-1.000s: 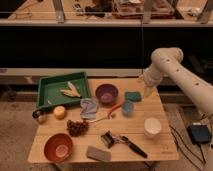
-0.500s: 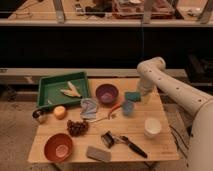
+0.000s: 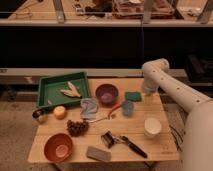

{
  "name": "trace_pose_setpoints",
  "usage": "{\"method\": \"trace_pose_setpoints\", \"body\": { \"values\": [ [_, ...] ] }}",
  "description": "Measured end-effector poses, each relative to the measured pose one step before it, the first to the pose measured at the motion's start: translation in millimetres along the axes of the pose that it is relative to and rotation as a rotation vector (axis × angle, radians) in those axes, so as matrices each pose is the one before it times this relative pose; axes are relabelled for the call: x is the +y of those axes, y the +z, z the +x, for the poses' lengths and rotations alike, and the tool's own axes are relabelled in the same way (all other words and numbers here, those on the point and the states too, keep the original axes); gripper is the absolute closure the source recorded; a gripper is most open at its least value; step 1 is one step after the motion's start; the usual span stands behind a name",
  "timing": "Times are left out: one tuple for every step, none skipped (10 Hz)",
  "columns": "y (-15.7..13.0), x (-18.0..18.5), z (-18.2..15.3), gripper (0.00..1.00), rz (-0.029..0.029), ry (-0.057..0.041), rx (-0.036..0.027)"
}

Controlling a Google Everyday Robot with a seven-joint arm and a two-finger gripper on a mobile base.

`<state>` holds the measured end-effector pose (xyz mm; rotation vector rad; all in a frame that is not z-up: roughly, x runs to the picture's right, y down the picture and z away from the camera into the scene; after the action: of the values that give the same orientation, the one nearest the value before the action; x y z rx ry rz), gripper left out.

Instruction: Place sponge in red bowl

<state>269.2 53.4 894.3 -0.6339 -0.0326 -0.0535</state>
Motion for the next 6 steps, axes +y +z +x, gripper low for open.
{"method": "trace_pose_setpoints", "body": {
  "values": [
    [2.16, 0.10, 3.40, 0.35, -0.01269, 0.02168, -0.02360],
    [1.43, -4.99, -2.39, 0.35, 0.00029, 0.01352, -0.02405],
    [2.32, -4.33, -2.93, 0.35, -0.01376, 0.01378, -0.02162],
    [2.32, -3.92, -1.04, 0.35, -0.02224, 0.02287, -0.02619],
    [0.65, -1.58, 0.66, 0.35, -0.01768, 0.01766, -0.01379],
    [0.07, -1.79, -1.89, 0.35, -0.01366, 0.00786, -0.00521]
  ]
}}
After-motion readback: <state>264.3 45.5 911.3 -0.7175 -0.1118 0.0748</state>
